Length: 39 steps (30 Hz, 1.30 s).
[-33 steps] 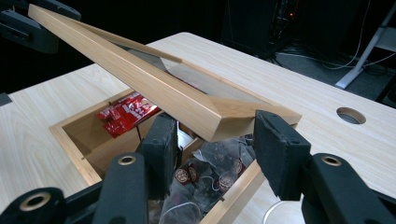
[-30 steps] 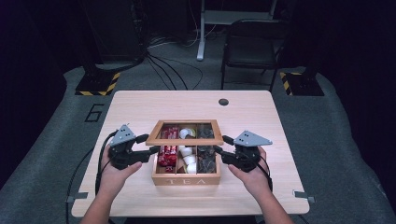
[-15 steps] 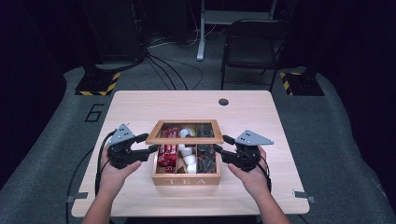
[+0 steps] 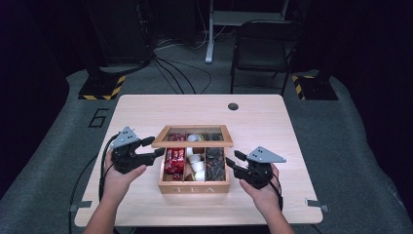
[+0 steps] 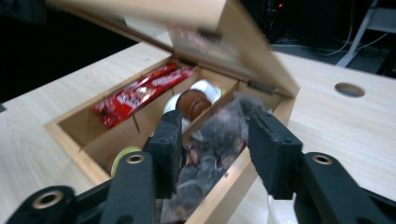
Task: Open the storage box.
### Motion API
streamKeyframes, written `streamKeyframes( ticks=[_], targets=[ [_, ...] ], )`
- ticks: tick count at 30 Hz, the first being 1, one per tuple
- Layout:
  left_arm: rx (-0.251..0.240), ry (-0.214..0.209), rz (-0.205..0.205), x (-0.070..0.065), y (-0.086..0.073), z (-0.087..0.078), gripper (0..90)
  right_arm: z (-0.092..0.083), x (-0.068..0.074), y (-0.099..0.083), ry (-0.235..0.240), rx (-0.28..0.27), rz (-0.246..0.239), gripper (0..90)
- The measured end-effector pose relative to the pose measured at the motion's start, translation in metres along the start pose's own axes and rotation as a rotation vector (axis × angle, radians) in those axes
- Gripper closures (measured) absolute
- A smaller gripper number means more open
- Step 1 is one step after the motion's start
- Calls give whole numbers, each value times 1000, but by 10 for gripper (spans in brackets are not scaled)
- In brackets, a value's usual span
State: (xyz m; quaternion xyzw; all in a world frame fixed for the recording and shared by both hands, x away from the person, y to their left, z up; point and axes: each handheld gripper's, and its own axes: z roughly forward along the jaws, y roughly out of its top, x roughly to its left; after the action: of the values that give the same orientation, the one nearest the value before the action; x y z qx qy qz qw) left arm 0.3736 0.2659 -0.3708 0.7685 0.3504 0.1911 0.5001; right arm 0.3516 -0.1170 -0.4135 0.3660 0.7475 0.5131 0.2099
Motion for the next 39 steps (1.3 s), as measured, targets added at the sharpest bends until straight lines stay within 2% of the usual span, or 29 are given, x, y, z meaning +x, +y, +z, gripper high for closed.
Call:
streamKeyframes(
  ticks=[6,10,14,24,28,34,37,39],
  targets=[
    [2,4,6,0,1,0,413,15,6,-19,30,74,-39,583],
    [9,12,9,-2,0,0,413,28,11,-25,43,110,-52,581],
    [1,29,17,-4,-1,0,413,37,12,-28,63,129,-57,582],
    [3,33,11,-6,-3,1,412,52,15,-34,66,152,-49,551],
    [7,36,14,-6,-4,0,412,58,15,-36,68,167,-62,519],
    [6,36,14,-7,-5,0,412,62,15,-38,69,188,-70,524],
    [5,34,10,-7,-5,0,412,63,16,-39,72,195,-59,551],
    [5,35,14,-7,-5,0,412,63,15,-40,76,197,-71,567]
  ],
)
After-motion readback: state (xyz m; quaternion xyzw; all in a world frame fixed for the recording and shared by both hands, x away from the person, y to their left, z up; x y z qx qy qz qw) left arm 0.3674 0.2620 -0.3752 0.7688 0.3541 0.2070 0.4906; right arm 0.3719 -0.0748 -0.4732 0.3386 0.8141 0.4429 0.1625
